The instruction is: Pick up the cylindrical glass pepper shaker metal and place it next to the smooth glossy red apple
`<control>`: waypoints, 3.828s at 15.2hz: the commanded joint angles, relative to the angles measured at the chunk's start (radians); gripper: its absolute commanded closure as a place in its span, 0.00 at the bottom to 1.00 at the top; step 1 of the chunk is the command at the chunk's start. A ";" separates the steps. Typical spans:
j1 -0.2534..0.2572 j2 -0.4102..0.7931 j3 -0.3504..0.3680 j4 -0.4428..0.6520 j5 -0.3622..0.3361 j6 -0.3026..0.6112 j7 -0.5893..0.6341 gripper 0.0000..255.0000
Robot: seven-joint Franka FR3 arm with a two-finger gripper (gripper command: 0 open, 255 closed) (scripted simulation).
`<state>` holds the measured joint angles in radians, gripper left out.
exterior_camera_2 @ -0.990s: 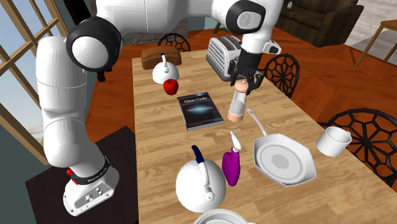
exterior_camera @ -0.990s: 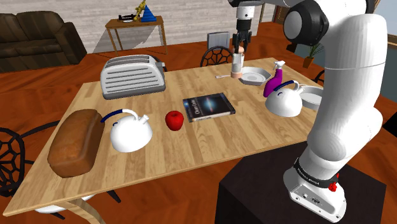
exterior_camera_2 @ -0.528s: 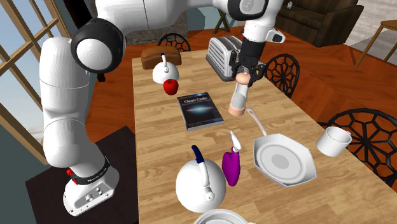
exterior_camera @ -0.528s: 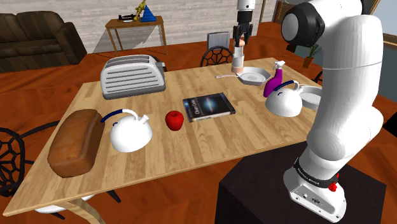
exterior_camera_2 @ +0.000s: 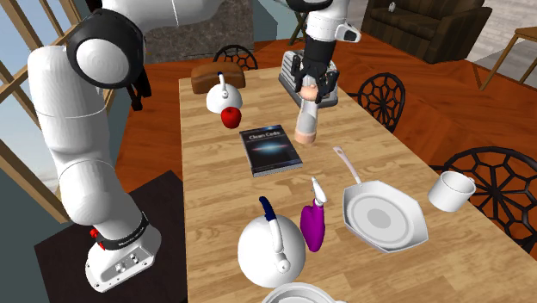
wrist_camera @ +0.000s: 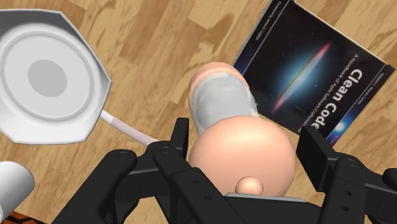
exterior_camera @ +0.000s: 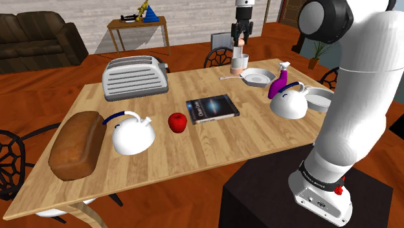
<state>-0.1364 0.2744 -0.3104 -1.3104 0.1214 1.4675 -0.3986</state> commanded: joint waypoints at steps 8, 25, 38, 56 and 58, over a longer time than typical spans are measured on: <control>0.141 -0.184 0.078 -0.195 -0.042 0.031 0.209 1.00; 0.346 -0.290 0.276 -0.245 -0.030 0.008 0.617 1.00; 0.506 -0.155 0.426 -0.014 -0.027 -0.057 0.933 1.00; 0.504 -0.225 0.424 -0.350 -0.020 0.208 0.904 1.00; 0.504 -0.227 0.424 -0.379 -0.019 0.235 0.902 1.00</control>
<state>0.3687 0.0451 0.1146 -1.6832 0.1022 1.6929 0.5052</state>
